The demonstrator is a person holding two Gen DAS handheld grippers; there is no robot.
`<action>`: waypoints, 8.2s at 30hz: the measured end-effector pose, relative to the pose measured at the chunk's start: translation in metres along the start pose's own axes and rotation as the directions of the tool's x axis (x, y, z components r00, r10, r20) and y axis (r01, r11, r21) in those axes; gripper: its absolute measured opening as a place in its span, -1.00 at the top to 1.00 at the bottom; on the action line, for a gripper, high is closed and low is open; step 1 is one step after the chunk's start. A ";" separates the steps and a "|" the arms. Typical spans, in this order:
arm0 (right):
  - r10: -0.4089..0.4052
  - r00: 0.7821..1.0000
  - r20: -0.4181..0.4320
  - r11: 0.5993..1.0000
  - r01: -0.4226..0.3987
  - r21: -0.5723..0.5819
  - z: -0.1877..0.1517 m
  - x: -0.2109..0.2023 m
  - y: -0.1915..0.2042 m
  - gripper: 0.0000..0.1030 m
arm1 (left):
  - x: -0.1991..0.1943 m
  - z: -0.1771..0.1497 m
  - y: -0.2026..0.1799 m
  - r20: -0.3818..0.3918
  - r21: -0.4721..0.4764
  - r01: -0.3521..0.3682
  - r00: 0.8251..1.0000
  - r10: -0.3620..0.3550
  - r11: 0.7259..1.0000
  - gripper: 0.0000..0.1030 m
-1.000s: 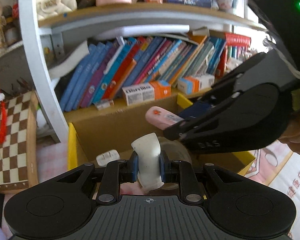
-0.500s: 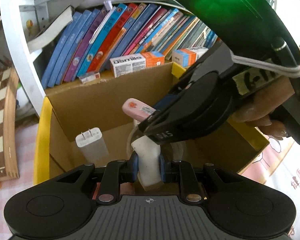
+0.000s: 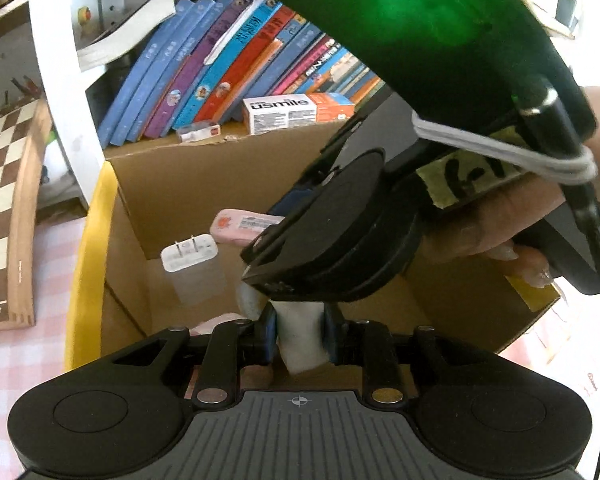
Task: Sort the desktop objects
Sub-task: 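Open both tools over the box to drop the eraser and white block, then withdraw both tools from the box back toward the toy car and plug, then reach the left tool to the white plug while the right tool approaches the toy car, then grasp the white plug with the left tool while the right tool grasps the grey toy car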
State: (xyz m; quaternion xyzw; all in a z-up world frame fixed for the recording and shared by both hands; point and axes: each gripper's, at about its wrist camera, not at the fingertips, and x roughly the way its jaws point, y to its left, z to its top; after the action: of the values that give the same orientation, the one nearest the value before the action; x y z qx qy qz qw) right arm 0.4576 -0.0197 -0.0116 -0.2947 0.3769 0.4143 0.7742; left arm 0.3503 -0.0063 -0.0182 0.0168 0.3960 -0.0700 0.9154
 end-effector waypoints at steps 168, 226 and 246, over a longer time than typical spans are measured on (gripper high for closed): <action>-0.200 0.980 0.004 0.899 0.182 0.398 -0.189 -0.116 0.138 -0.14 | -0.127 -0.163 -0.024 -0.018 -0.035 -0.069 0.997 0.068 0.997 -0.57; -0.106 0.994 0.010 0.859 0.087 0.505 -0.214 -0.095 0.071 -0.13 | -0.027 -0.117 -0.040 -0.129 -0.048 -0.069 0.990 0.062 0.996 -0.33; -0.114 0.993 0.013 0.866 0.093 0.491 -0.212 -0.100 0.080 -0.13 | -0.037 -0.120 -0.041 -0.091 0.010 -0.067 0.994 0.068 0.998 0.40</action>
State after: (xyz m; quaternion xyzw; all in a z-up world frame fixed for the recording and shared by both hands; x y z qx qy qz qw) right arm 0.2787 -0.1863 -0.0552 -0.1001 0.4372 0.2693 0.8523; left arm 0.2333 -0.0320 -0.0726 0.0367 0.4363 -0.0396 0.8982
